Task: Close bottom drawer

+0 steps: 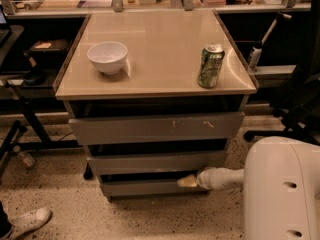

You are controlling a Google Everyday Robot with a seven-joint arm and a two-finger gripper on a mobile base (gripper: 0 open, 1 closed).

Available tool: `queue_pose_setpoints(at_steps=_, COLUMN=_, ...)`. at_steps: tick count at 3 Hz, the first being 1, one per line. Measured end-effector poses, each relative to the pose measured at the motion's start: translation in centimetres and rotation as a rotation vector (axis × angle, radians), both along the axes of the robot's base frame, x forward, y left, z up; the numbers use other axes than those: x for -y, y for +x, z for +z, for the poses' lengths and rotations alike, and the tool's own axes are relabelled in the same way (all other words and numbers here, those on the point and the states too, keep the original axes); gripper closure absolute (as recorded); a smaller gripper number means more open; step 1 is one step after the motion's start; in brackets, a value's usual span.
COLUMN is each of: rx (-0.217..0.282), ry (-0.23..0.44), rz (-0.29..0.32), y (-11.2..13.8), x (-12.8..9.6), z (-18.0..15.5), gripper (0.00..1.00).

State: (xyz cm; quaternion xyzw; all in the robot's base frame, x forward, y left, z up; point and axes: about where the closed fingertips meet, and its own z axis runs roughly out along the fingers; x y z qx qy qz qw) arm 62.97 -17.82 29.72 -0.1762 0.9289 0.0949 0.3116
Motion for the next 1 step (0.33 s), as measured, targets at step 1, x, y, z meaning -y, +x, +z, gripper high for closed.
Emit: queue_pose_setpoints(at_steps=1, rx=0.000, ry=0.000, rz=0.000, y=0.00, x=0.00, z=0.00, gripper=0.00)
